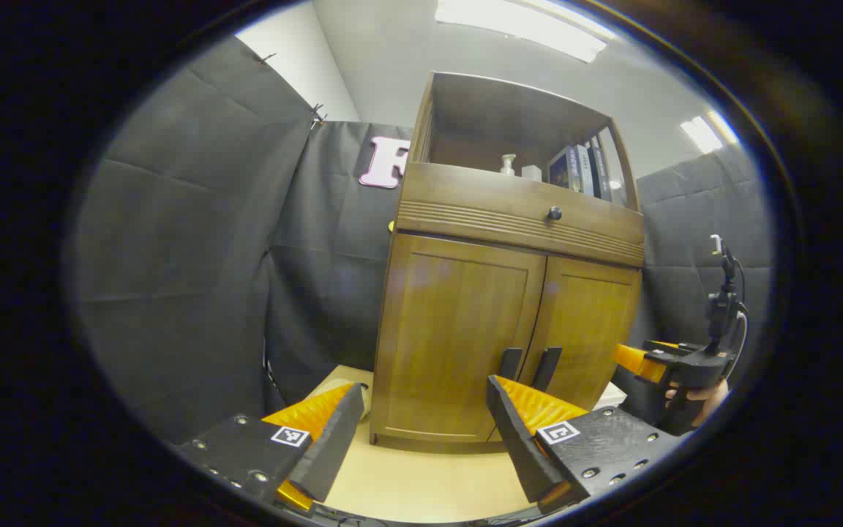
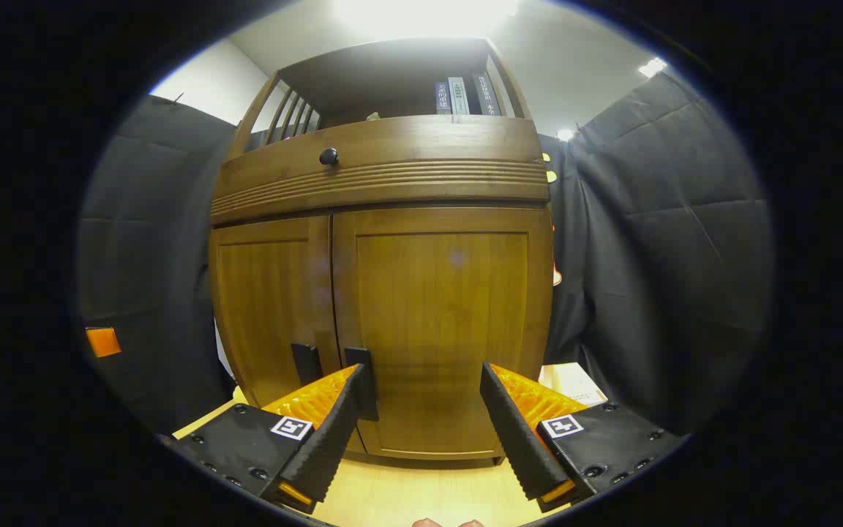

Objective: Open the right door of the double-door shoe cabinet with the right hand, and open the left door with the left hand.

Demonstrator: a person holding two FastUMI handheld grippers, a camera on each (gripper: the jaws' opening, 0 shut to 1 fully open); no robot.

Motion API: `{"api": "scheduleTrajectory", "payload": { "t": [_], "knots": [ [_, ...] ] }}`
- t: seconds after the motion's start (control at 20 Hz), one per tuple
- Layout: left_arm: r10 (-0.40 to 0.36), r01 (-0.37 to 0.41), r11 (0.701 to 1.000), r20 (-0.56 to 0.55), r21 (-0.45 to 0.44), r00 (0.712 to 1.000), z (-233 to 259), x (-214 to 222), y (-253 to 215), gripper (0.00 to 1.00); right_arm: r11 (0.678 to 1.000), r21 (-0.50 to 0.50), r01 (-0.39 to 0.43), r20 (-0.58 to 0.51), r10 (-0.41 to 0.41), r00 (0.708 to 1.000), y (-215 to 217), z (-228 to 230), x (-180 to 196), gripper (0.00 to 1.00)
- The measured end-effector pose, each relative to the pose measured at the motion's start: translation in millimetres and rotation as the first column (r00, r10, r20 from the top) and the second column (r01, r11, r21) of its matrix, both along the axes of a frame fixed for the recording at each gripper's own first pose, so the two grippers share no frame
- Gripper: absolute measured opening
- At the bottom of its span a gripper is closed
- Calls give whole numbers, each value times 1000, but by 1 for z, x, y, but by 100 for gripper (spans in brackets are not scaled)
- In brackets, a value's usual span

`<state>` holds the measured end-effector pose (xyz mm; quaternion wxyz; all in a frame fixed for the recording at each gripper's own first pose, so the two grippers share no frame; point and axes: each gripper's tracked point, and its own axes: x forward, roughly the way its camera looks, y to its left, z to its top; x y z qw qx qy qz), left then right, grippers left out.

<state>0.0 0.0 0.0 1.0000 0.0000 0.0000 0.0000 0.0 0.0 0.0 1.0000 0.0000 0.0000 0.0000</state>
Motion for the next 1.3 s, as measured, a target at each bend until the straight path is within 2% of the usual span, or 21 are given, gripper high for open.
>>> {"api": "scheduleTrajectory", "payload": {
  "t": [0.05, 0.2, 0.4, 0.65, 0.9, 1.15, 1.3],
  "knots": [
    [9, -9, 1000, -5, 4, 1000, -3, -1, 2, 99, 1000, 1, -7, -5, 7, 1000, 3, -2, -1, 93],
    [5, -5, 1000, -26, 14, 1000, -10, 0, -1, 99, 1000, -18, -5, 0, 5, 1000, 4, -3, -3, 93],
    [-1, 1, 1000, -36, -3, 999, -16, 4, -3, 99, 1000, 6, 4, -5, -4, 1000, -2, -7, -8, 93],
    [-21, 22, 997, -19, 71, 1000, -5, 4, -12, 97, 1000, 9, -8, -10, 8, 1000, 4, -7, -12, 93],
    [-30, 31, 996, -16, 78, 999, -3, 4, -15, 99, 1000, -4, -19, -11, 19, 1000, 9, -7, -18, 93],
    [1, 0, 996, -13, 85, 1000, -9, 1, -15, 99, 1000, -10, -8, -8, 8, 1000, 8, -7, -18, 93],
    [53, -51, 994, -17, 95, 998, -33, -2, -16, 99, 1000, 7, -16, -3, 16, 1000, 12, -1, -14, 93]
  ]
}}
